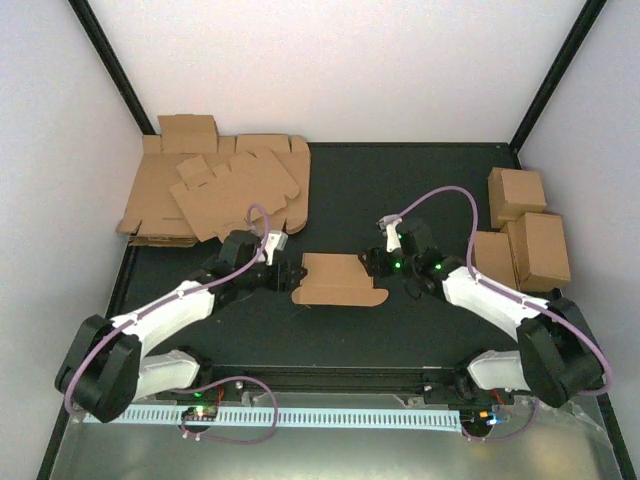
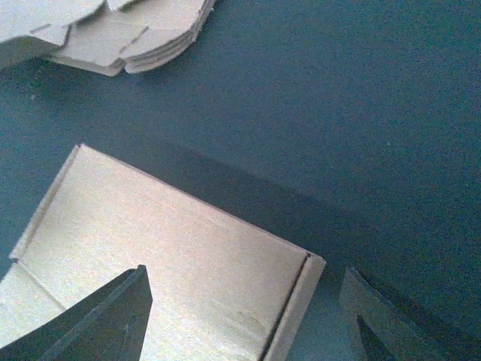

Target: Fold the paper box

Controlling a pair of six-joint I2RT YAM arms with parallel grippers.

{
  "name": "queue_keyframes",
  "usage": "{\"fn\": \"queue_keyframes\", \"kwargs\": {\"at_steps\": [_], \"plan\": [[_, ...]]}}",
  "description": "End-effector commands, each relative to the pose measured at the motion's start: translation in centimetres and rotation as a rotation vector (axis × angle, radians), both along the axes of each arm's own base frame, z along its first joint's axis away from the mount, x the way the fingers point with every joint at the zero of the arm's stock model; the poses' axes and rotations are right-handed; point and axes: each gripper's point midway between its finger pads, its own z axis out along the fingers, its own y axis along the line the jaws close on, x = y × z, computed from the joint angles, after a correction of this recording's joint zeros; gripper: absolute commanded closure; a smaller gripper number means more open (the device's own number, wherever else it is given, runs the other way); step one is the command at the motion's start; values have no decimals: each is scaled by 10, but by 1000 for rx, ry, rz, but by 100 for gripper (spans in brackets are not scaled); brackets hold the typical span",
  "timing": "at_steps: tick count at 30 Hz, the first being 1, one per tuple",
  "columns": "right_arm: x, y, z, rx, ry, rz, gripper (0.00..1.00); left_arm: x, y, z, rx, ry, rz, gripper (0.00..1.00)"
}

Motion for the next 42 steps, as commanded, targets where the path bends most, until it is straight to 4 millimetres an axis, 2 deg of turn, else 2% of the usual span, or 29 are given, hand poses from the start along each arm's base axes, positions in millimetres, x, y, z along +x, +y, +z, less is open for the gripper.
{"fn": "queue_keyframes", "kwargs": {"at_steps": [1, 3, 7, 11, 14, 19, 26, 38, 42], "plan": [[2, -1, 1, -56, -25, 31, 28, -21, 6, -13, 8, 23, -24, 35], [5, 9, 10, -61, -59, 105, 26, -32, 2, -6, -21, 5, -82, 35], [20, 40, 11, -84, -25, 265, 25, -46, 4, -3, -23, 15, -111, 32], [32, 66, 1, -52, 31, 354, 26, -51, 5, 2, -32, 7, -119, 32], [36, 74, -13, -71, 82, 403, 26, -54, 1, 11, -65, -14, -147, 30], [31, 71, -34, -110, 143, 421, 31, -56, 3, 18, -68, -42, -144, 27], [26, 66, -48, -119, 175, 403, 36, -55, 3, 16, -65, -42, -140, 26], [39, 61, -73, -202, 222, 373, 42, -50, 5, 13, -46, -45, -126, 25], [47, 61, -75, -176, 241, 369, 45, -46, 3, 17, -42, -59, -126, 25]]}}
